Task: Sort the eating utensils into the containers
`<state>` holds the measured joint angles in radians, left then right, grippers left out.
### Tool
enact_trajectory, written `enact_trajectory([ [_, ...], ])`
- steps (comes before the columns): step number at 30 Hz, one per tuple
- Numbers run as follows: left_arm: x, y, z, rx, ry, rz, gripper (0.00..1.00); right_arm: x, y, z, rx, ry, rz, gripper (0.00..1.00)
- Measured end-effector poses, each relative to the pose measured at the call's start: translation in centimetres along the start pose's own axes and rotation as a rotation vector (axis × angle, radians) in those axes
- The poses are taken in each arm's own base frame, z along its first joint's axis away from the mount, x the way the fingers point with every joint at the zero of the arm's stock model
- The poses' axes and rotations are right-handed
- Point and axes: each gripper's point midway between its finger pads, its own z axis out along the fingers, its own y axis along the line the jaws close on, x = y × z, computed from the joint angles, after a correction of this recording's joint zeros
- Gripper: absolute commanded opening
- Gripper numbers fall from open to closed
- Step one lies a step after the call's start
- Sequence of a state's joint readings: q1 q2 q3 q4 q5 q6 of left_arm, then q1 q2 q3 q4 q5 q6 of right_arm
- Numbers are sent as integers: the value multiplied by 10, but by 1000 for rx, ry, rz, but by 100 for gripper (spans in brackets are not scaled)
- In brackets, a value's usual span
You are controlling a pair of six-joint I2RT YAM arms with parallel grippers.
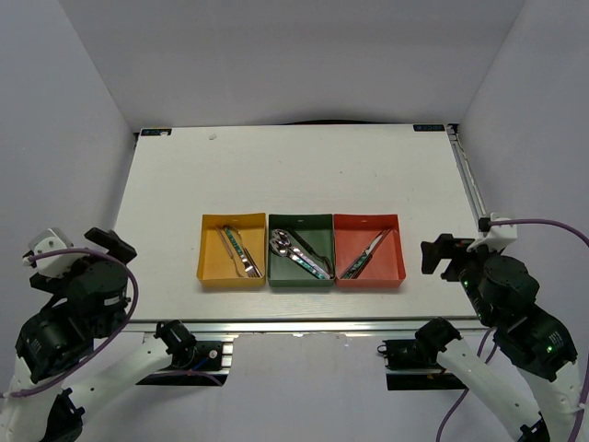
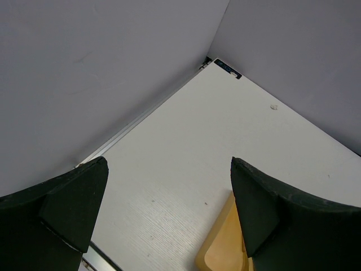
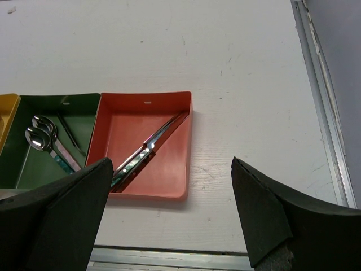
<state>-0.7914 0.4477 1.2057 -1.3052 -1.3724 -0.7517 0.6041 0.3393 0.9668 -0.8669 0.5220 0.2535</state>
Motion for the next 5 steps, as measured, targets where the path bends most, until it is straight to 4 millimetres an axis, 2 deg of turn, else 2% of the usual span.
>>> enact_trajectory([
  [5, 4, -4, 0, 11, 9, 13, 98, 0, 1, 0, -2, 2, 2, 89],
])
